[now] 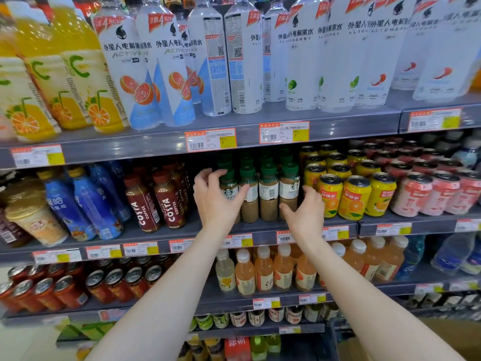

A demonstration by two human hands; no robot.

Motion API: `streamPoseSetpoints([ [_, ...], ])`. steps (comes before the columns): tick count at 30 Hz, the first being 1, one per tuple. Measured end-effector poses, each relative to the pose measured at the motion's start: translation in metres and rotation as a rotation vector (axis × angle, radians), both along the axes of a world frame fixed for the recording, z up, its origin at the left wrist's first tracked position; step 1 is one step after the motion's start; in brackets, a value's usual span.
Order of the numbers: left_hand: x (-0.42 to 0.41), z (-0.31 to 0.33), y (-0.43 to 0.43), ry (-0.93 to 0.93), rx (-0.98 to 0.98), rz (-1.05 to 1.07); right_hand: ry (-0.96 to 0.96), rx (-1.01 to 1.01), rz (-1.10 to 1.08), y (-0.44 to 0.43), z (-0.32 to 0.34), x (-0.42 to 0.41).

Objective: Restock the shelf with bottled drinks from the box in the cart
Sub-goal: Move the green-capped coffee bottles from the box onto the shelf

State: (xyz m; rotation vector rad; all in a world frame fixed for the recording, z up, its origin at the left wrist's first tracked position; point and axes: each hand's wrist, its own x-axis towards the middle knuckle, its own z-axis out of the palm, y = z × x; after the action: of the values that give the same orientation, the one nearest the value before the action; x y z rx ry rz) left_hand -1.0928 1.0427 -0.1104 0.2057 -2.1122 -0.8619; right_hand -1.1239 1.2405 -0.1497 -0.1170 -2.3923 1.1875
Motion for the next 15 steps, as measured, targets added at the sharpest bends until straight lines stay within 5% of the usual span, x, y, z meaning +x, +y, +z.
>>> streamPoseSetpoints([
  [10,-0.028,0.032,-0.002,-0.29,-0.294,-0.032,0.44,0.356,0.165,-0.001,0.056,-0.02],
  [15,-0.037,0.043,-0.003,-0.342,-0.313,-0.065,0.295,0.656,0.244,-0.006,0.091,-0.034],
])
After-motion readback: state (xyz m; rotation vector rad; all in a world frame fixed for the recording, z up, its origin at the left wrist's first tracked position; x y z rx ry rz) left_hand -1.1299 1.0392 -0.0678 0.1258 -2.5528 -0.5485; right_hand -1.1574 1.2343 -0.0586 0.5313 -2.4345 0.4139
